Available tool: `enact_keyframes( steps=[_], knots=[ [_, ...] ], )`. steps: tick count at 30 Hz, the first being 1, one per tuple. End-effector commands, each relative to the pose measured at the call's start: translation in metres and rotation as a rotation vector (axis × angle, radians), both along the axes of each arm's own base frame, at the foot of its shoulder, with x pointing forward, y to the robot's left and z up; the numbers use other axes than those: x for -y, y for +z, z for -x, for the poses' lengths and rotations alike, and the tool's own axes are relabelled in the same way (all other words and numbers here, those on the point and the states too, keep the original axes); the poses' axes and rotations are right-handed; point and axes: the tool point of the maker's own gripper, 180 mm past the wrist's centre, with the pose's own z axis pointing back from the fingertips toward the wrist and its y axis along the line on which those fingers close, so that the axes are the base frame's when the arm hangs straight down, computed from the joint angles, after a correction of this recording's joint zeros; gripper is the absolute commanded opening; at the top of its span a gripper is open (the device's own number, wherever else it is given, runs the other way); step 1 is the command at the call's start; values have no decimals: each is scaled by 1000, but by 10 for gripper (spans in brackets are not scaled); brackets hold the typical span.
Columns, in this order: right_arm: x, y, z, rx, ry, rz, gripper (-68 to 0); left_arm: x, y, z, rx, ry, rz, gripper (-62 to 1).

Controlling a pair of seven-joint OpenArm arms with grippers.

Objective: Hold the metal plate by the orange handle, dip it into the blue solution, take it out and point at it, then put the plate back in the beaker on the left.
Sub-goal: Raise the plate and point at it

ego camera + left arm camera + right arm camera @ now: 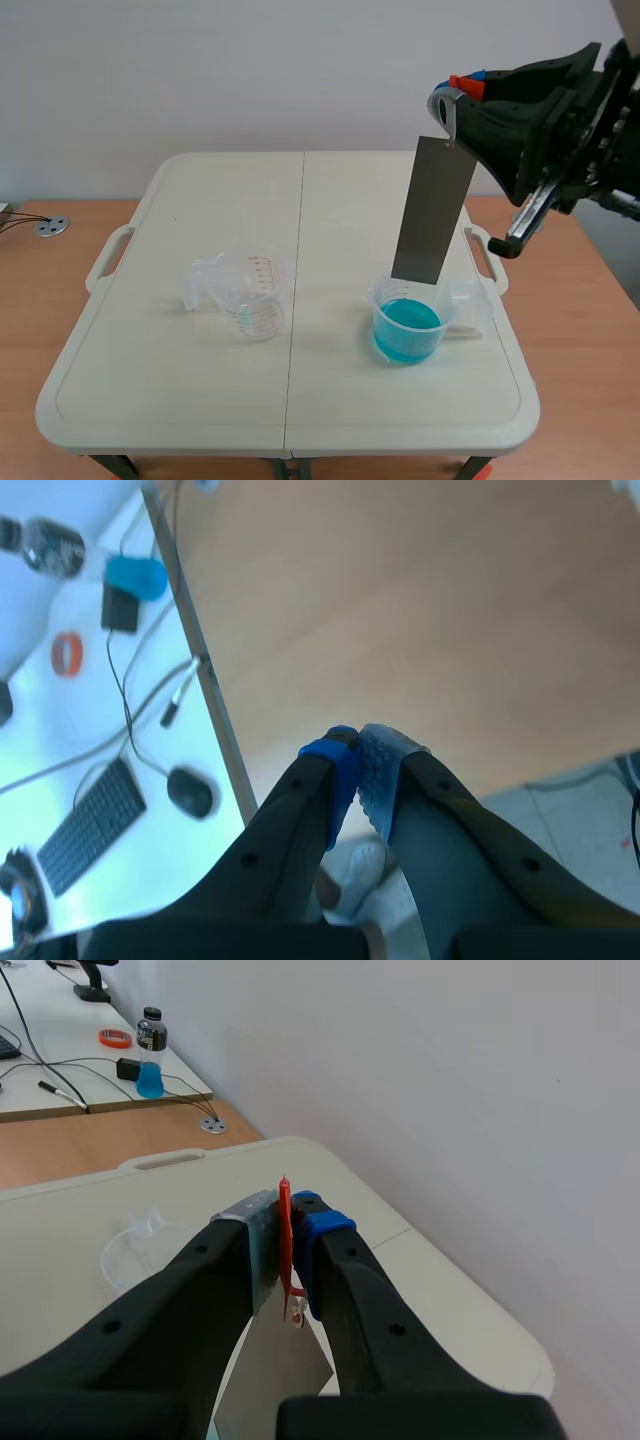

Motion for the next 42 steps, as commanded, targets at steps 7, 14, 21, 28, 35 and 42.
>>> enact_keyframes(
  steps=[7,14,21,28,35,42],
  knots=[
    [-1,29,4,49,10,-26,-663,54,28,-38,80,-198,168,-593],
    [0,39,5,42,6,-48,-663,113,51,-56,105,-391,341,-593],
    [0,42,5,40,6,-56,-662,171,54,-71,113,-531,454,-593],
    [0,41,5,34,3,-52,-663,235,36,-81,95,-613,507,-593],
    [0,41,5,33,3,-52,-663,300,26,-79,37,-724,554,-593],
    [0,40,5,31,2,-52,-663,337,30,-86,35,-789,548,-593]
  ],
)
